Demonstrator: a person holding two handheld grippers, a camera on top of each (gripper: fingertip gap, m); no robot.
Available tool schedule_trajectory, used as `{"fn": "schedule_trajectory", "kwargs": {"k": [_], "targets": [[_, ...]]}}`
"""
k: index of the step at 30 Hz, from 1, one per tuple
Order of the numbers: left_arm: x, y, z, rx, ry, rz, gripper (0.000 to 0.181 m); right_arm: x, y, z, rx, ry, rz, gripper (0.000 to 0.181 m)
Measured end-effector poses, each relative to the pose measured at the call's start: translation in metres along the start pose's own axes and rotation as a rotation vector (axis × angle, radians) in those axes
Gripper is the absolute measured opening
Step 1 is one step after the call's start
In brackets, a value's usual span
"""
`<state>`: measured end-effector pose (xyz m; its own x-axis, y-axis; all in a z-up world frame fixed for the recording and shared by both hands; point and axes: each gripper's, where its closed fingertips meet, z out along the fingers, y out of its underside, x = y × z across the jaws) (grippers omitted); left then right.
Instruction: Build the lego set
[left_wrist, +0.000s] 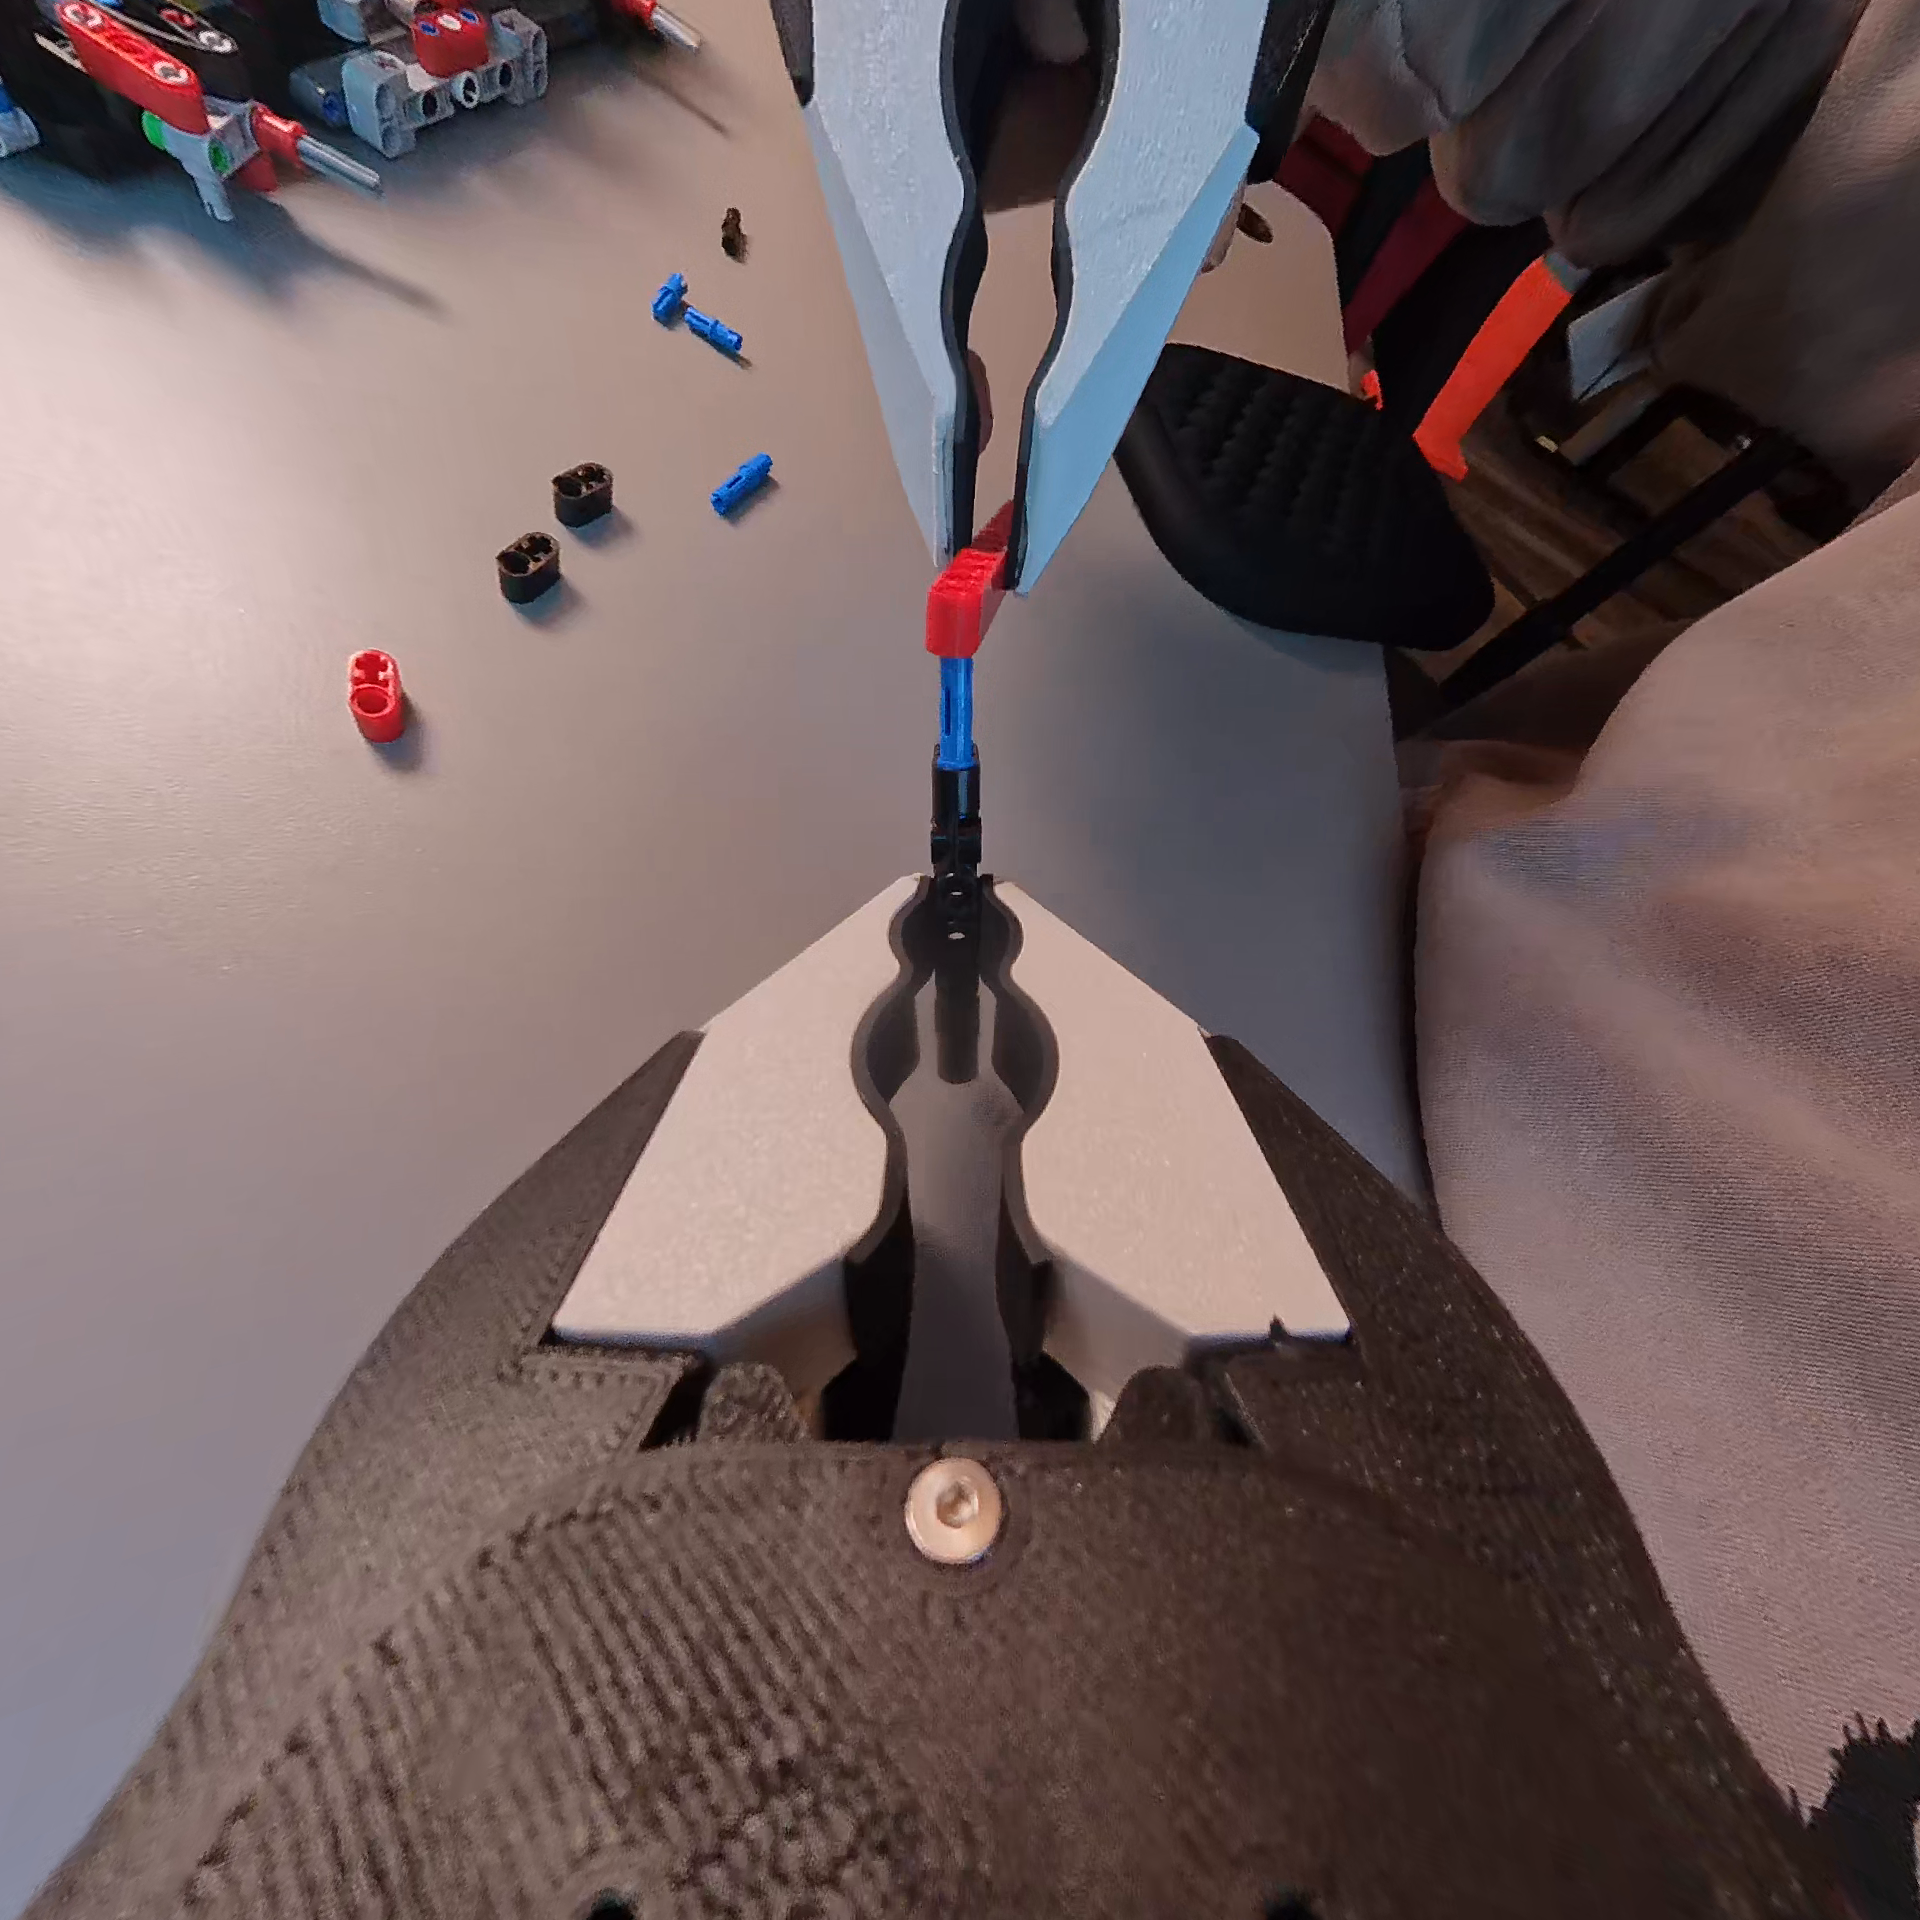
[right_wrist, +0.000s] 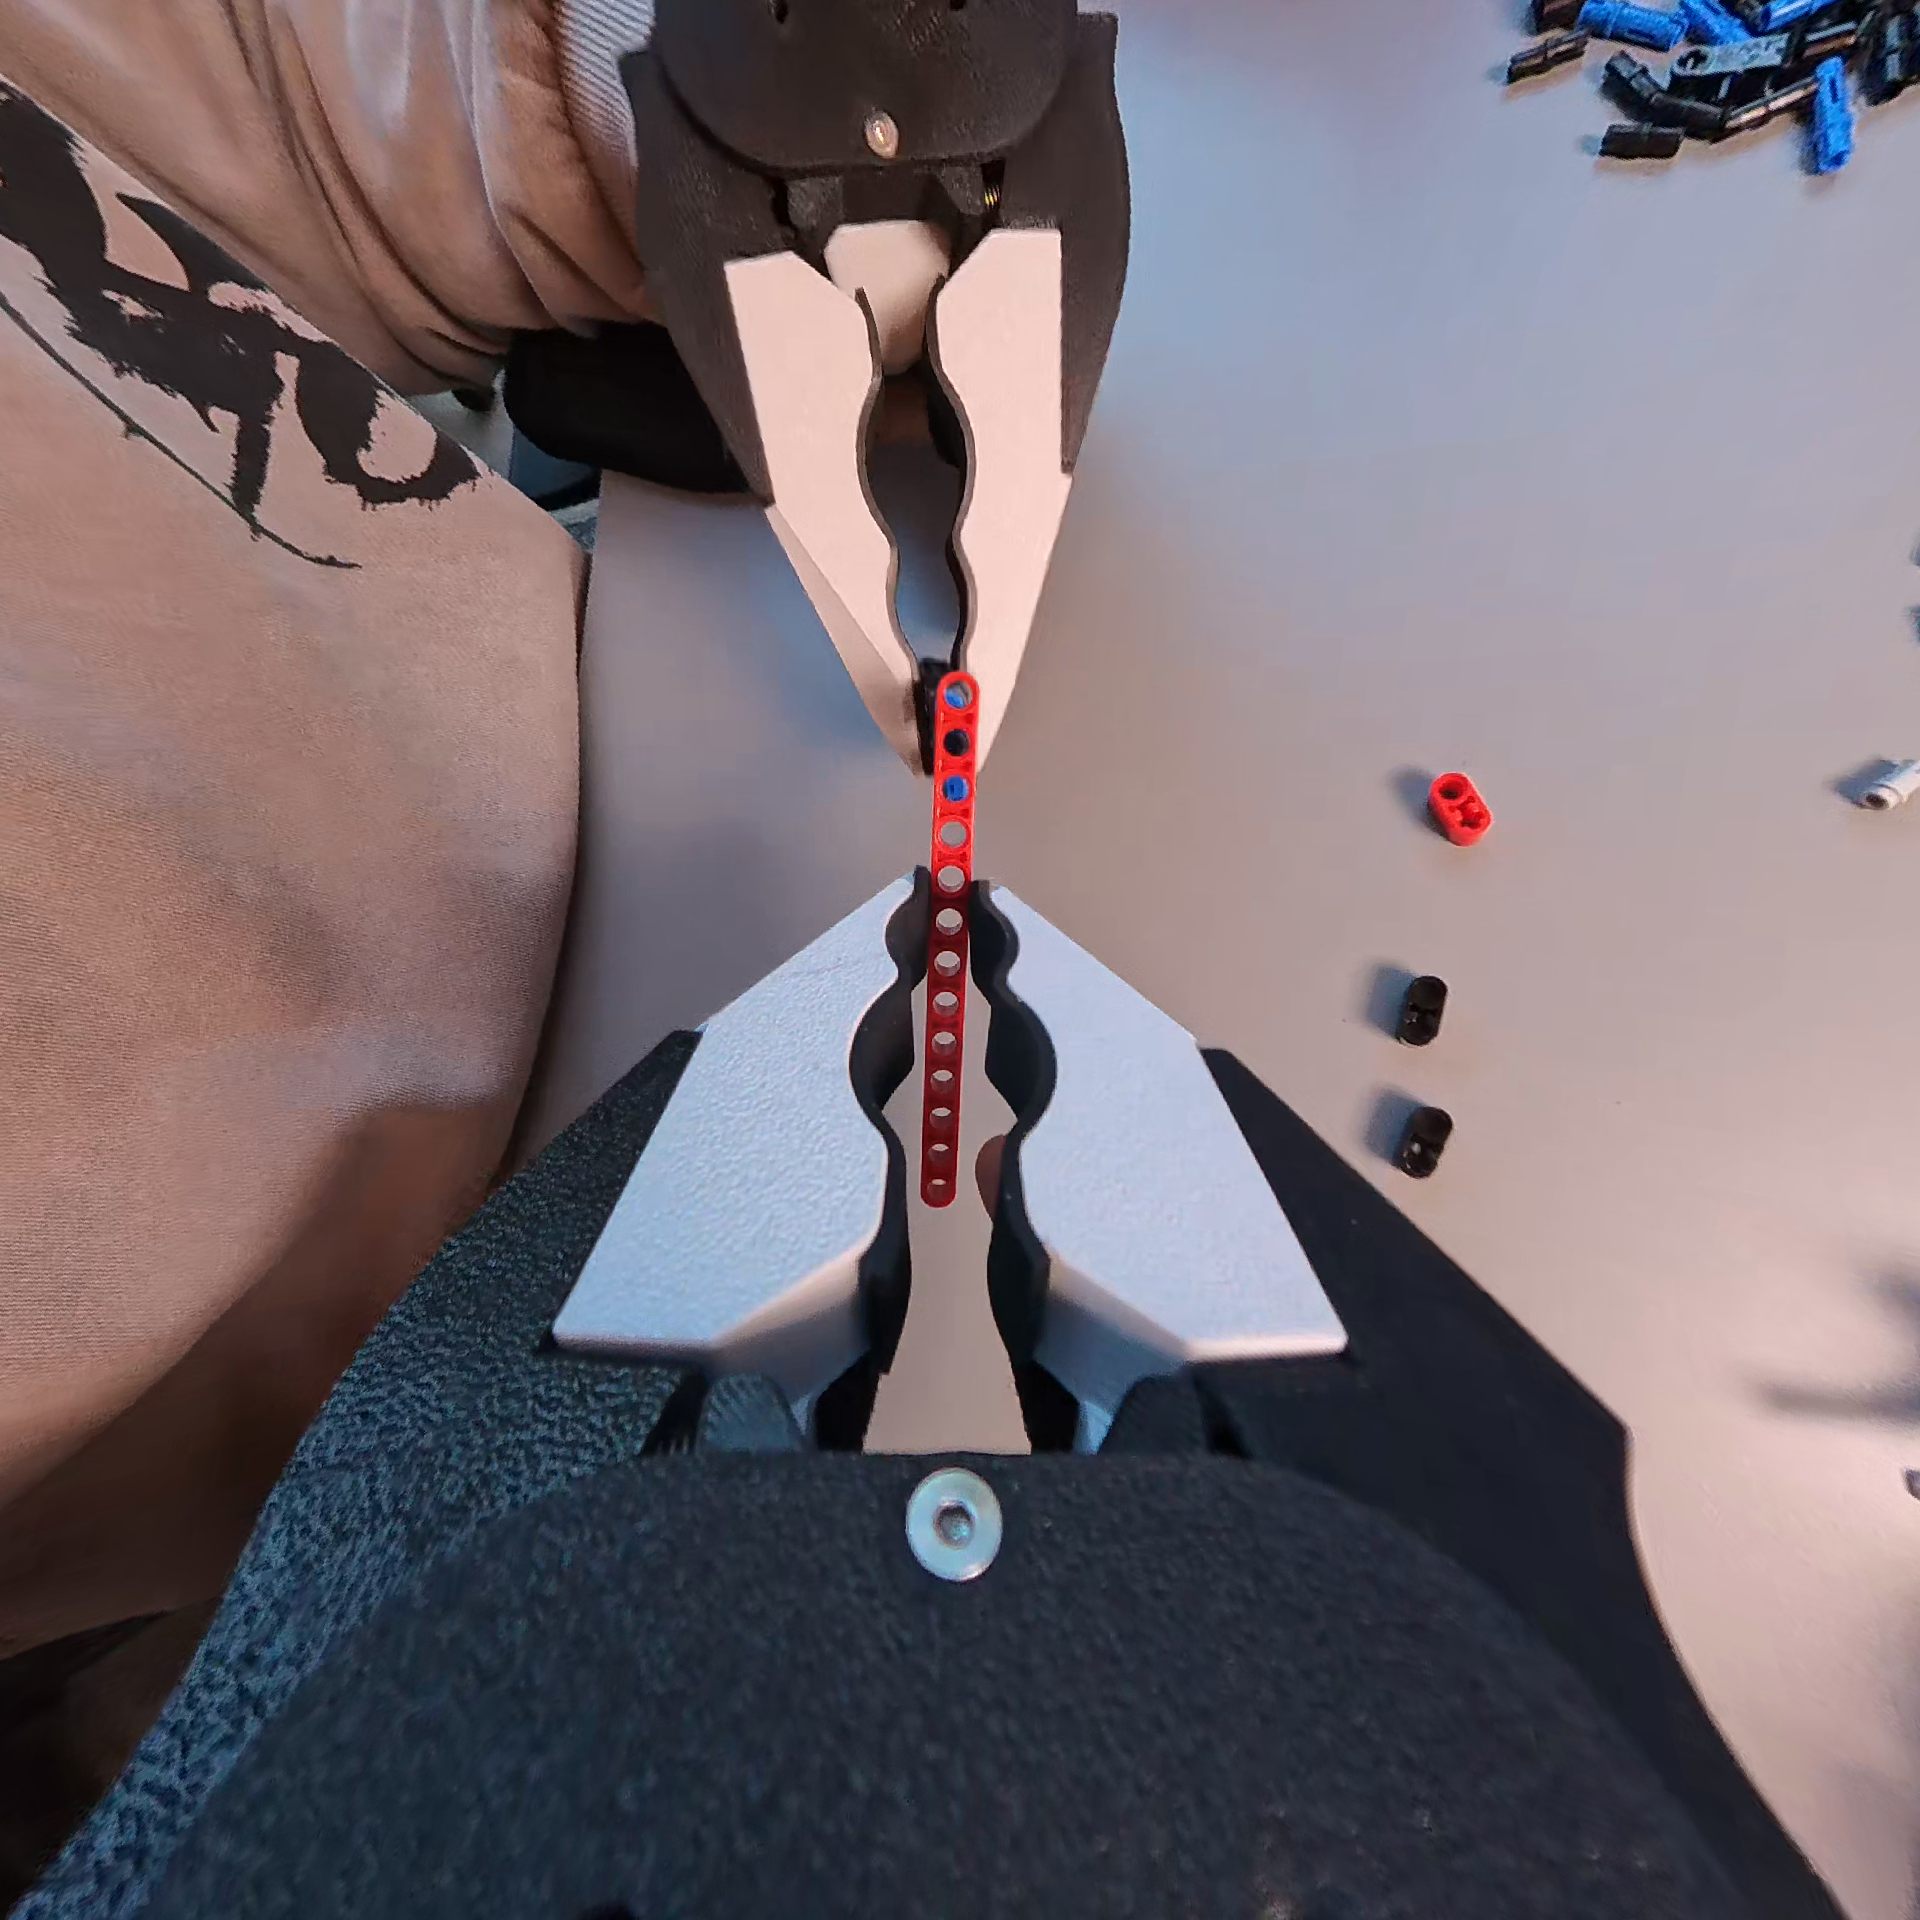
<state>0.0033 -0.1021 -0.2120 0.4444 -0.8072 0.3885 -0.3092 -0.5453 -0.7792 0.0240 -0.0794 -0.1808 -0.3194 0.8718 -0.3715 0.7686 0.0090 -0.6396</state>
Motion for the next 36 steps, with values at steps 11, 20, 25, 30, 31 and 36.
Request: {"fn": "schedule_trajectory", "kwargs": {"k": [11,20,25,30,31,36], "targets": [[-0.013,0.002,-0.007,-0.016,-0.080,-0.001,0.005,0.044,0.075,-0.002,-0.466,0.377,-0.191,0.004],[-0.011,0.002,-0.006,-0.018,-0.072,0.007,0.005,0.045,0.067,0.005,-0.444,0.374,-0.212,0.019],[-0.010,0.002,-0.006,-0.017,-0.069,0.007,0.005,0.042,0.066,0.008,-0.447,0.336,-0.210,0.010],[-0.009,0.002,-0.004,-0.015,-0.056,0.002,0.005,0.041,0.063,0.012,-0.406,0.334,-0.199,0.004],[-0.008,0.002,-0.003,-0.012,-0.054,-0.002,0.005,0.041,0.062,0.012,-0.399,0.334,-0.194,0.004],[-0.006,0.001,-0.002,-0.003,-0.040,-0.006,0.005,0.016,0.013,0.001,-0.086,0.165,-0.053,0.004]]}}
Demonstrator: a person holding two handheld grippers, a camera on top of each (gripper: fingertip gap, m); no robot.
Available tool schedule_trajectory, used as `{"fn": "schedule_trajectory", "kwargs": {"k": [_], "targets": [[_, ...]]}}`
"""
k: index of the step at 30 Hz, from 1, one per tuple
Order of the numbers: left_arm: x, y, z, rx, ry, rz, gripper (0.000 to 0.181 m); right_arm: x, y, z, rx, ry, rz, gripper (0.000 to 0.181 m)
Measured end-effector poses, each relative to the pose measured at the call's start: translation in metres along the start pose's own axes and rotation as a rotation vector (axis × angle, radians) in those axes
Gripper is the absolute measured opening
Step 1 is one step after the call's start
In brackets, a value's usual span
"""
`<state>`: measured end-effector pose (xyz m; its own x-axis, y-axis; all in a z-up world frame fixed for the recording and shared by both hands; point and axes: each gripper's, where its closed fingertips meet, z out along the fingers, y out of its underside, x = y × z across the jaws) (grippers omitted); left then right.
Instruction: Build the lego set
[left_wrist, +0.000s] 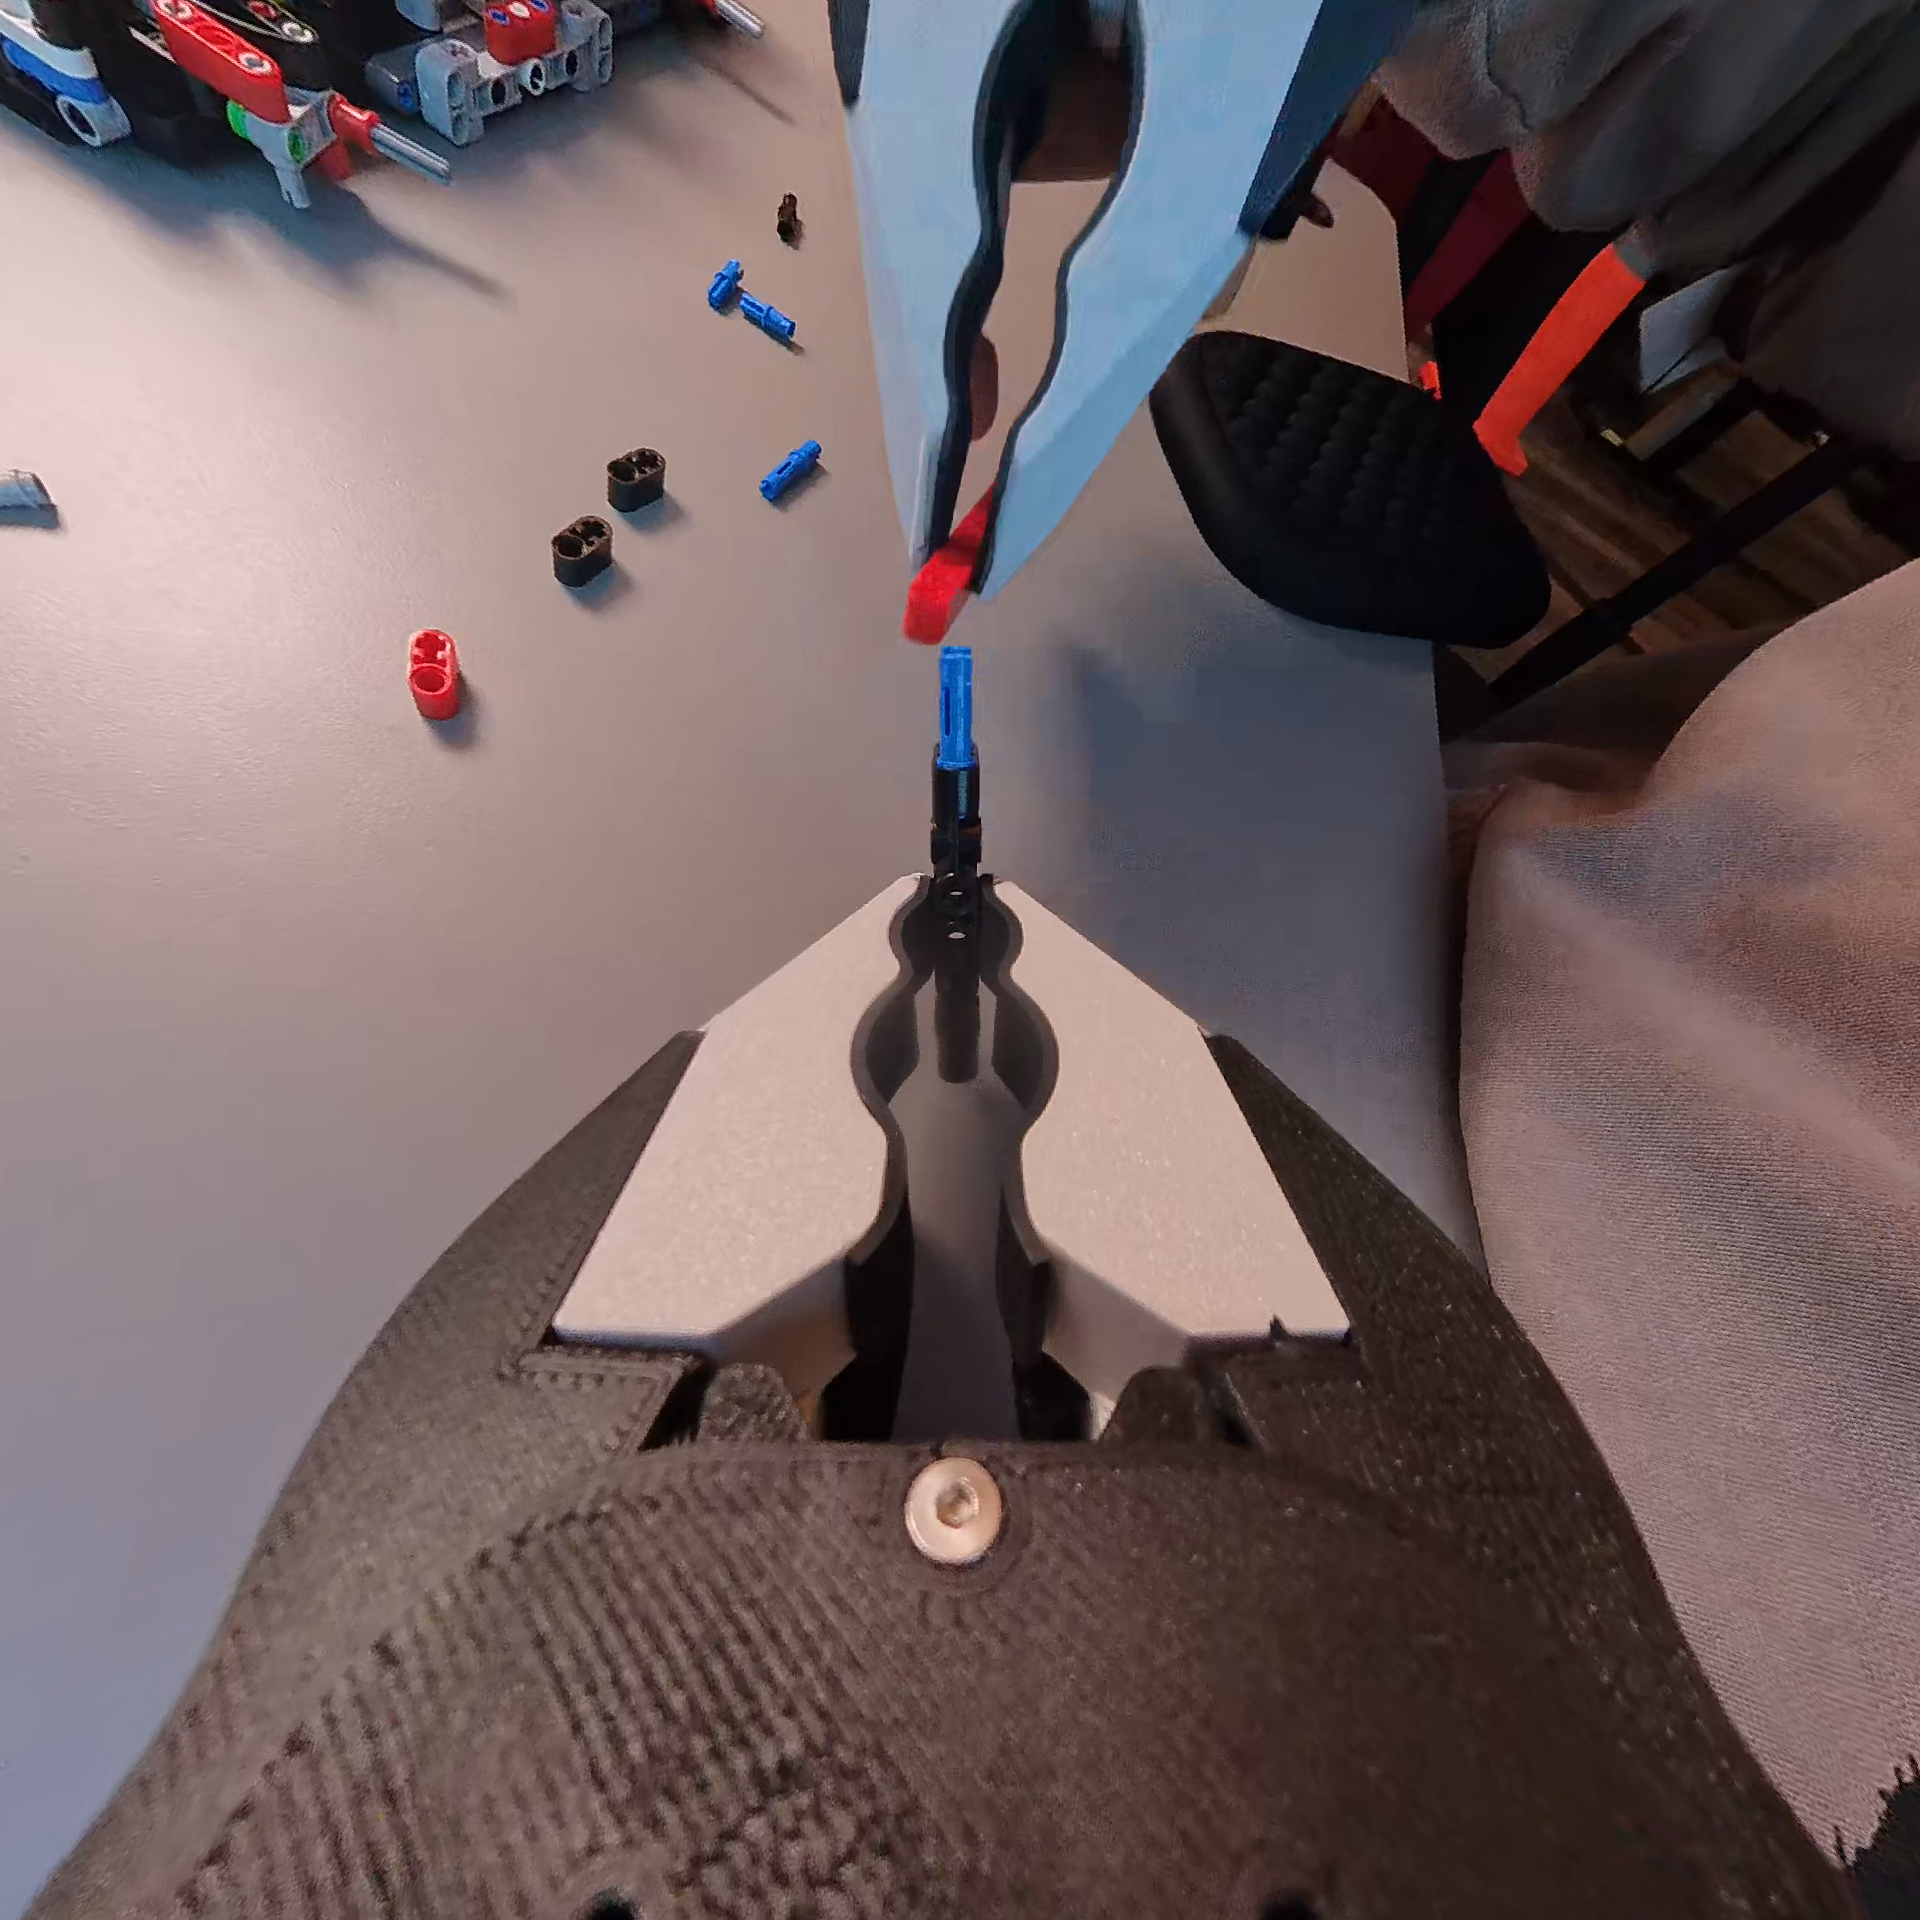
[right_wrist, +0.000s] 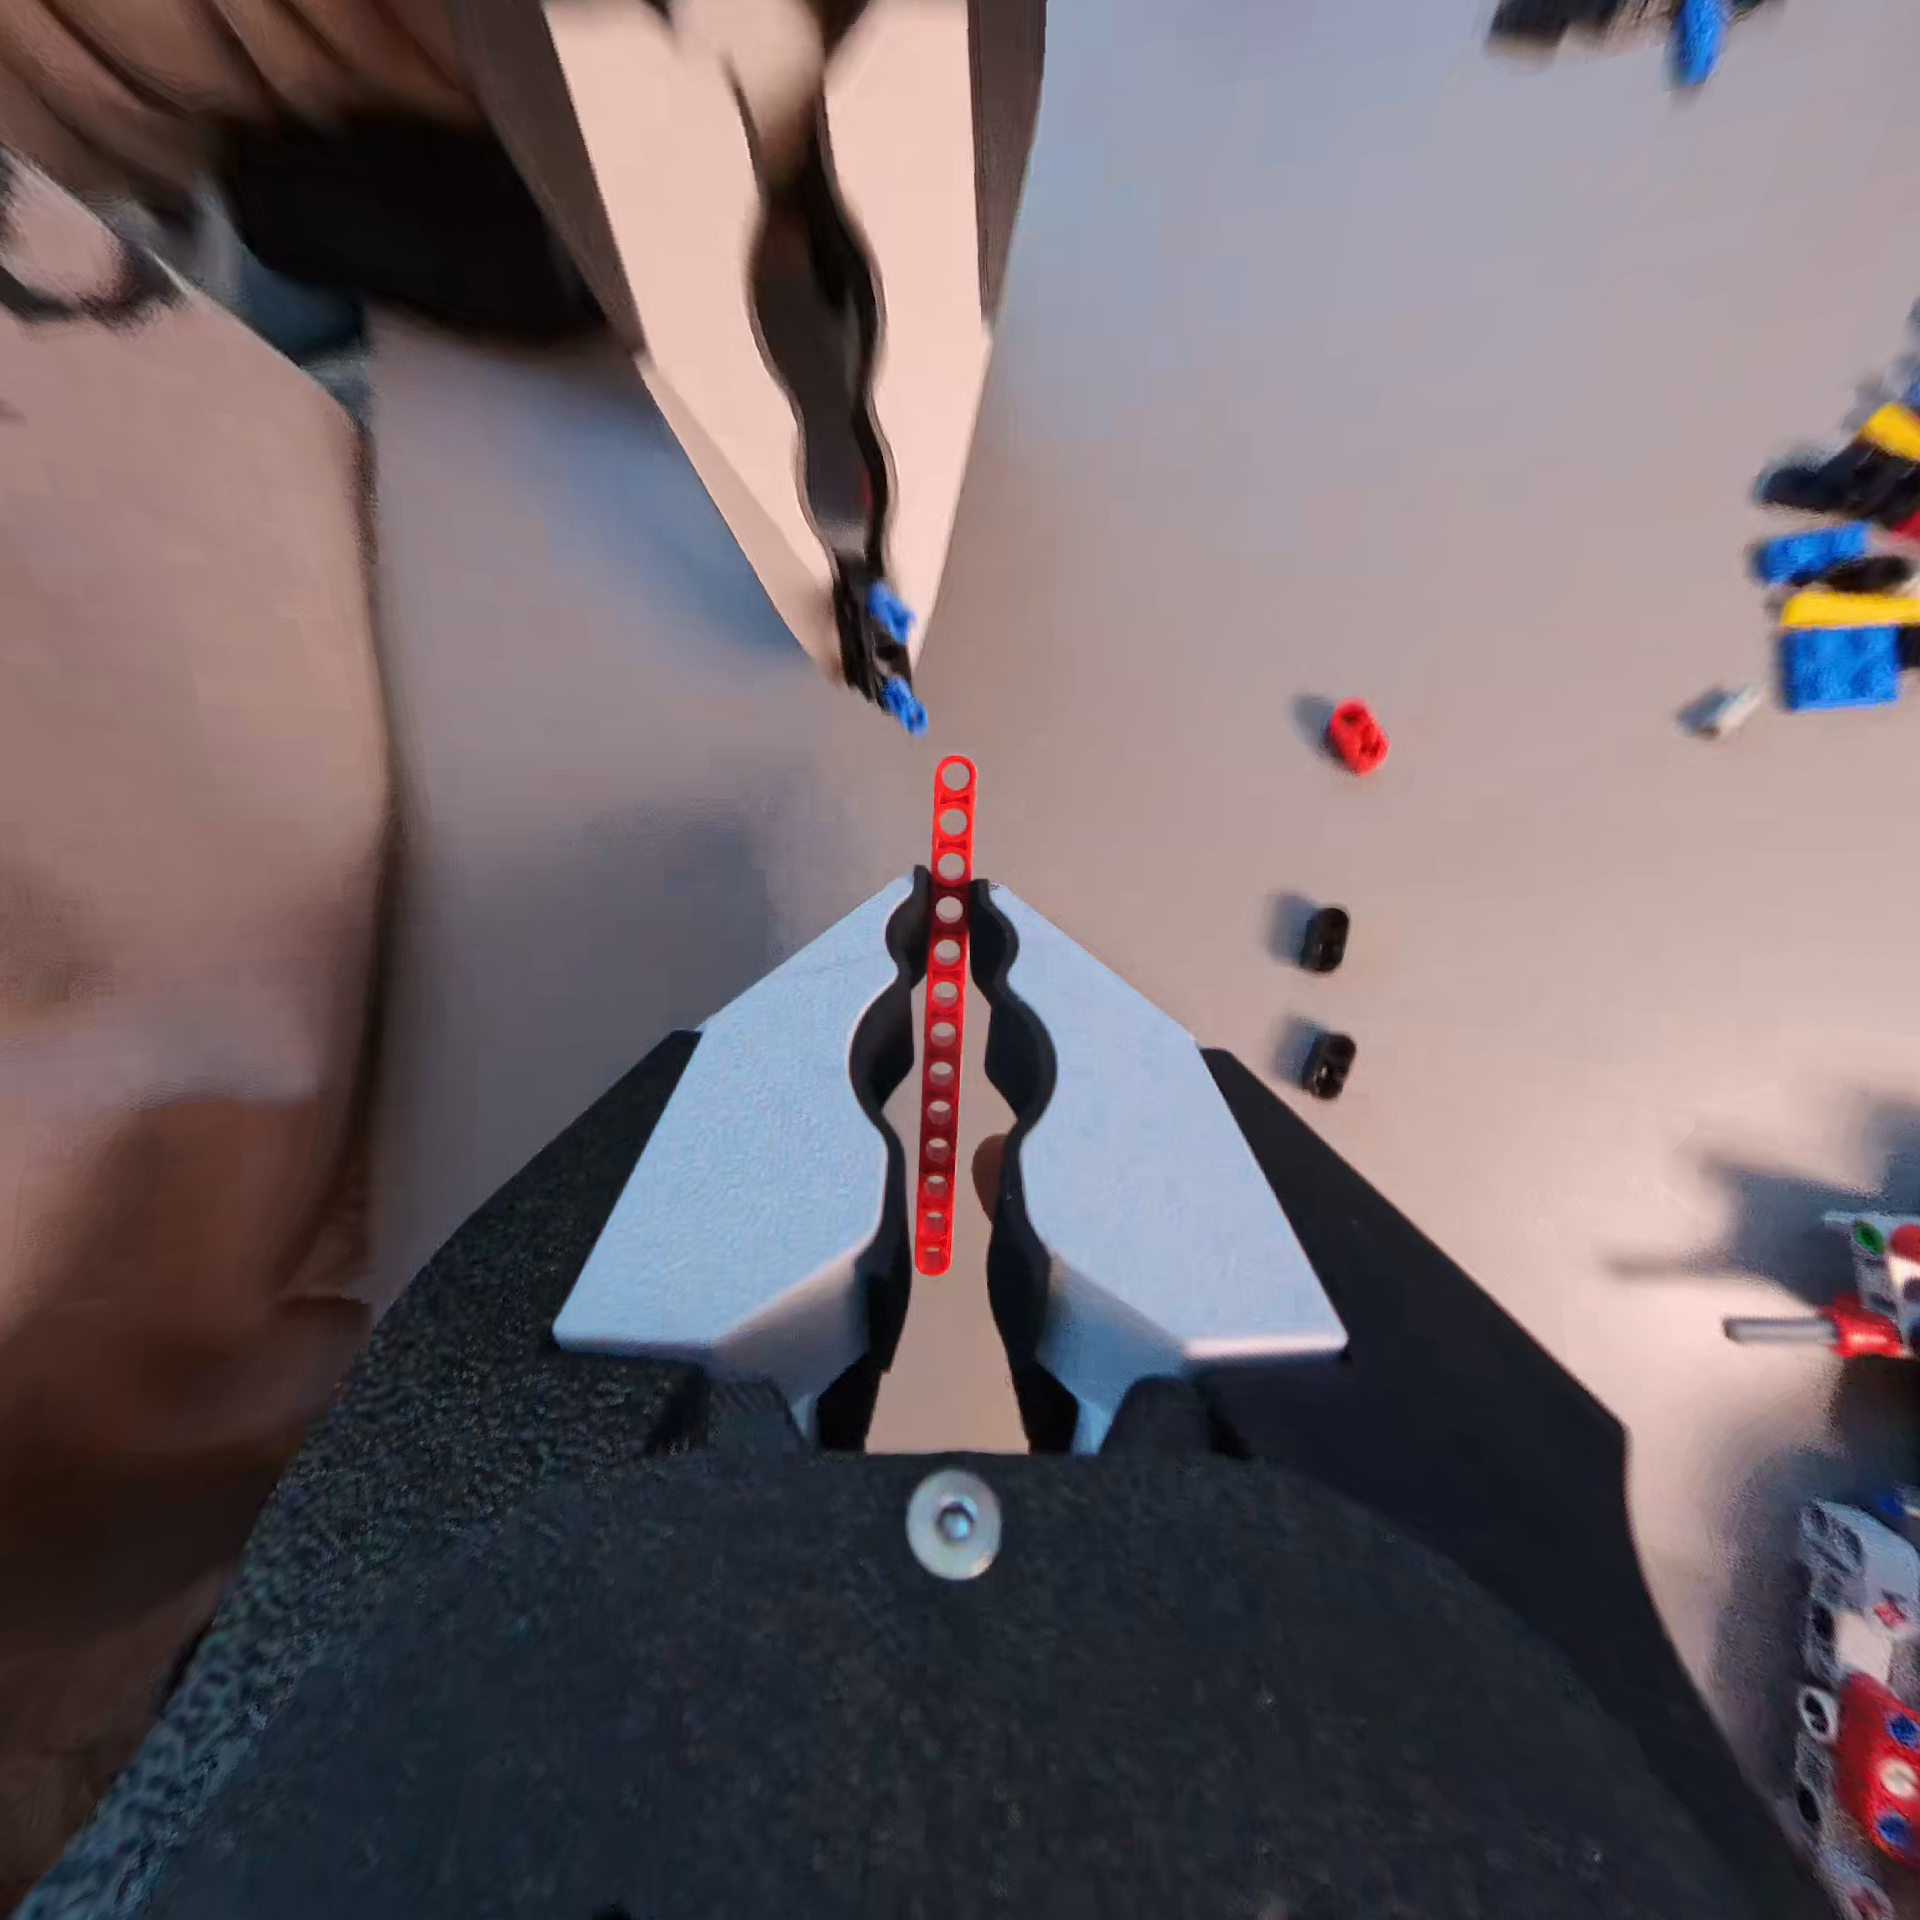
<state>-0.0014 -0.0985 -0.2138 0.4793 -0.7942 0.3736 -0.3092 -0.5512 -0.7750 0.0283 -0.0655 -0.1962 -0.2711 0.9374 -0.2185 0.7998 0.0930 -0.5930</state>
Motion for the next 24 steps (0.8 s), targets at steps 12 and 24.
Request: {"fn": "schedule_trajectory", "kwargs": {"k": [12,24], "targets": [[0.012,-0.006,-0.001,0.033,0.080,-0.017,0.005,-0.018,-0.034,-0.005,0.220,-0.250,0.173,0.004],[0.023,-0.002,0.001,0.011,0.187,-0.093,0.005,-0.026,-0.027,-0.001,0.139,-0.324,0.163,0.004]]}}
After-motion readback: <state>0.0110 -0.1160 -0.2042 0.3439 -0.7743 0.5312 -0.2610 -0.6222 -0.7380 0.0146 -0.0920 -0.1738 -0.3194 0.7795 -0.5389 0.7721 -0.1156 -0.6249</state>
